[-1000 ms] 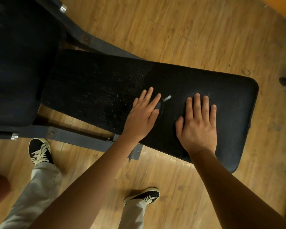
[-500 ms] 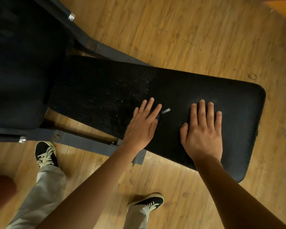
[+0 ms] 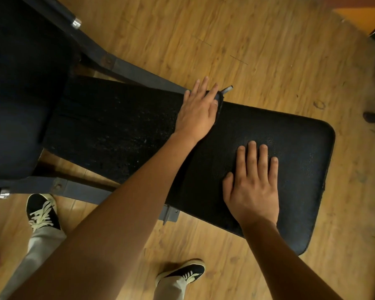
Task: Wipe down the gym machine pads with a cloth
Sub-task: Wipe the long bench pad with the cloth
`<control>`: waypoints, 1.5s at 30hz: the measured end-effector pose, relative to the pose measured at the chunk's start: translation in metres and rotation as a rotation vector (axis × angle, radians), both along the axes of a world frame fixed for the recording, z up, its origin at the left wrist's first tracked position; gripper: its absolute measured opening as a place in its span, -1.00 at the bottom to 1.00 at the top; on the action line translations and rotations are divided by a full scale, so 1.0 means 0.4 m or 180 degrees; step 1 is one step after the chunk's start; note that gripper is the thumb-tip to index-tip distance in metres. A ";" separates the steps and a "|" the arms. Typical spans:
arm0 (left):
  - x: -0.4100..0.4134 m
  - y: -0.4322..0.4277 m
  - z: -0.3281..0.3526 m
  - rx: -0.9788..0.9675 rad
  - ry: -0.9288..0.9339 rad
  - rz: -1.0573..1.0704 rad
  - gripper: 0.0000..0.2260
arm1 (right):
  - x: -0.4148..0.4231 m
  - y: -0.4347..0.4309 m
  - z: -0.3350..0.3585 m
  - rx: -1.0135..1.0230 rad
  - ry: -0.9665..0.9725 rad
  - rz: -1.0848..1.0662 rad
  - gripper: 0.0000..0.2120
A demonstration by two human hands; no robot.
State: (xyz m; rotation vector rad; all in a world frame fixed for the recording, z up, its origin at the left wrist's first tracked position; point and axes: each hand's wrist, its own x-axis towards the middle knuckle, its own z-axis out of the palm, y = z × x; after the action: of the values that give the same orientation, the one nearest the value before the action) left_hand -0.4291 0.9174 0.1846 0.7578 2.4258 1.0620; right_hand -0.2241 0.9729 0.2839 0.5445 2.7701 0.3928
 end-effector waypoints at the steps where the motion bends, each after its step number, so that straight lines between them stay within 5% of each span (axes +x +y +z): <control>1: -0.012 0.006 -0.002 -0.0014 -0.0021 0.0027 -0.56 | -0.001 0.001 0.000 -0.0006 0.0011 0.0003 -0.38; 14: 0.122 -0.091 0.009 0.0057 -0.0137 0.0159 -0.53 | -0.003 0.000 -0.003 0.0007 0.0026 0.0034 -0.38; 23: -0.020 -0.010 0.000 0.0043 -0.0137 0.0043 -0.55 | 0.001 0.002 -0.005 0.0015 0.0096 0.0064 -0.39; 32: 0.146 -0.132 0.005 0.0024 -0.0208 0.0207 -0.55 | -0.001 -0.002 -0.002 0.0007 0.0009 0.0033 -0.38; 40: -0.015 -0.034 -0.001 -0.0060 -0.0121 -0.0080 -0.54 | 0.001 0.002 -0.003 0.0004 0.0048 0.0053 -0.38; 45: 0.052 -0.092 0.007 -0.0029 -0.0157 -0.0138 -0.53 | -0.002 0.000 -0.001 0.0010 -0.0026 0.0035 -0.38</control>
State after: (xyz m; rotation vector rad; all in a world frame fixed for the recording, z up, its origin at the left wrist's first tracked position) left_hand -0.4082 0.8808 0.1872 0.7685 2.3606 1.0403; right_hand -0.2247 0.9731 0.2835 0.5275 2.7664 0.4007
